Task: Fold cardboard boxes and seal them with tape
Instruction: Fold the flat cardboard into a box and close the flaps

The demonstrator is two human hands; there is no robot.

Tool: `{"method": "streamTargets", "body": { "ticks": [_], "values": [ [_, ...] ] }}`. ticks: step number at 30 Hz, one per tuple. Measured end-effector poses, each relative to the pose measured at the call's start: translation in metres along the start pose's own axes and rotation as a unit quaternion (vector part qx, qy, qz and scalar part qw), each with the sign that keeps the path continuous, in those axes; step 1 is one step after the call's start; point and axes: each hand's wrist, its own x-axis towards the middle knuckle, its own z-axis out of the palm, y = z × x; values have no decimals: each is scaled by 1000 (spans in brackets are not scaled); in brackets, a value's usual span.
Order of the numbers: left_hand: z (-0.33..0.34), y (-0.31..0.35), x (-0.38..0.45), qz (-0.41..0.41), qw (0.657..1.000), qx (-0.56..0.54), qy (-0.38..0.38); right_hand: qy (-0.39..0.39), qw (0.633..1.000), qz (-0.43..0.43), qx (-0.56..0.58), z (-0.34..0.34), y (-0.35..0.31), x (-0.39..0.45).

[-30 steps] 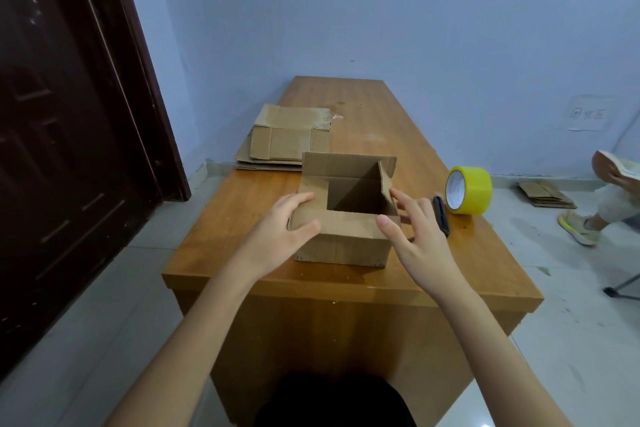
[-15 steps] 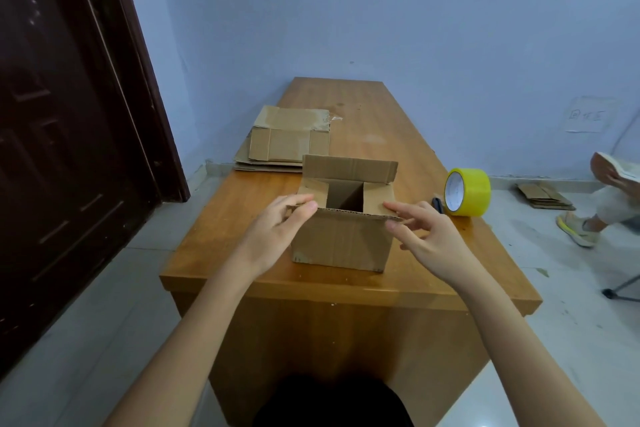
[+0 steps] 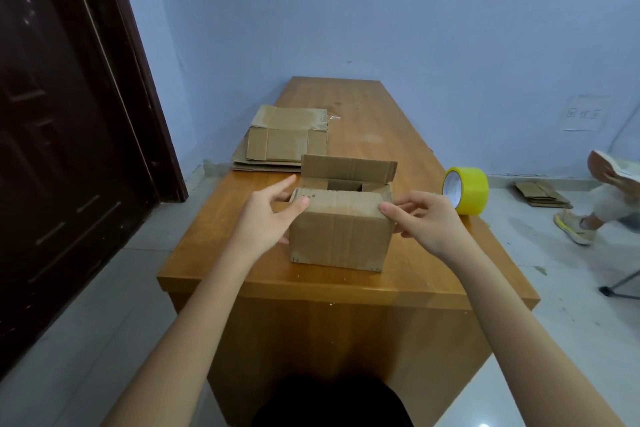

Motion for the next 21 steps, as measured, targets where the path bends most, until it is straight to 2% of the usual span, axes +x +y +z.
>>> {"method": "streamTargets", "body": {
  "ticks": [6, 9, 14, 17, 21],
  "values": [
    [4, 6, 3, 28, 996, 79, -17, -6, 998, 52, 36, -2, -5, 6],
    [3, 8, 4, 46, 991, 119, -28, -41, 997, 58, 36, -6, -9, 8],
    [-9, 16, 10, -5, 996, 49, -80, -142, 985, 88, 27, -19, -17, 22],
    [-19, 24, 13, -20, 990, 44, -129, -196, 975, 102, 5, -25, -21, 29],
    [-21, 32, 20, -27, 985, 52, -164, -202, 975, 91, 9, -26, -21, 27]
  ]
}}
